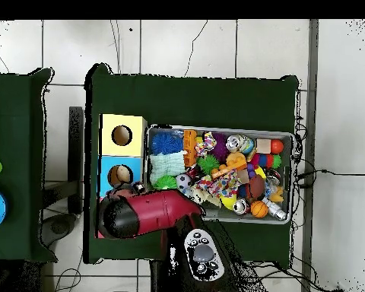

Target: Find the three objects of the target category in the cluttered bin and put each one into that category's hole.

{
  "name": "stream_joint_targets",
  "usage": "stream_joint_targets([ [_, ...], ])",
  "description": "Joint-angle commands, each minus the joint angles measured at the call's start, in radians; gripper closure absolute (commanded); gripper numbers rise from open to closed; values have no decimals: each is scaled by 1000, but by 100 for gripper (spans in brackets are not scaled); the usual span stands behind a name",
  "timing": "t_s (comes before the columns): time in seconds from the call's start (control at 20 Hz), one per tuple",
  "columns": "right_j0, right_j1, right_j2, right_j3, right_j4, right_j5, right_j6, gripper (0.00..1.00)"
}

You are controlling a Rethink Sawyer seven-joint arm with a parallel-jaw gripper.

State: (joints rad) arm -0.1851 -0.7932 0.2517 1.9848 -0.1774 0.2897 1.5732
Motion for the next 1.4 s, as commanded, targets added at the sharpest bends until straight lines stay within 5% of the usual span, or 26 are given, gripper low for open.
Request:
stream_joint_targets([
  [0.05, -77, 18, 101, 107, 41, 135, 71, 100],
  [0.6, -232, -98, 236, 232, 52, 367, -70, 100],
  [0.9, -273, -128, 273, 249, 49, 432, -67, 100],
  [1.25, -248, -64, 264, 177, -7, 425, -41, 100],
  [1.4, -247, -57, 282, 139, 0, 291, -8, 100],
])
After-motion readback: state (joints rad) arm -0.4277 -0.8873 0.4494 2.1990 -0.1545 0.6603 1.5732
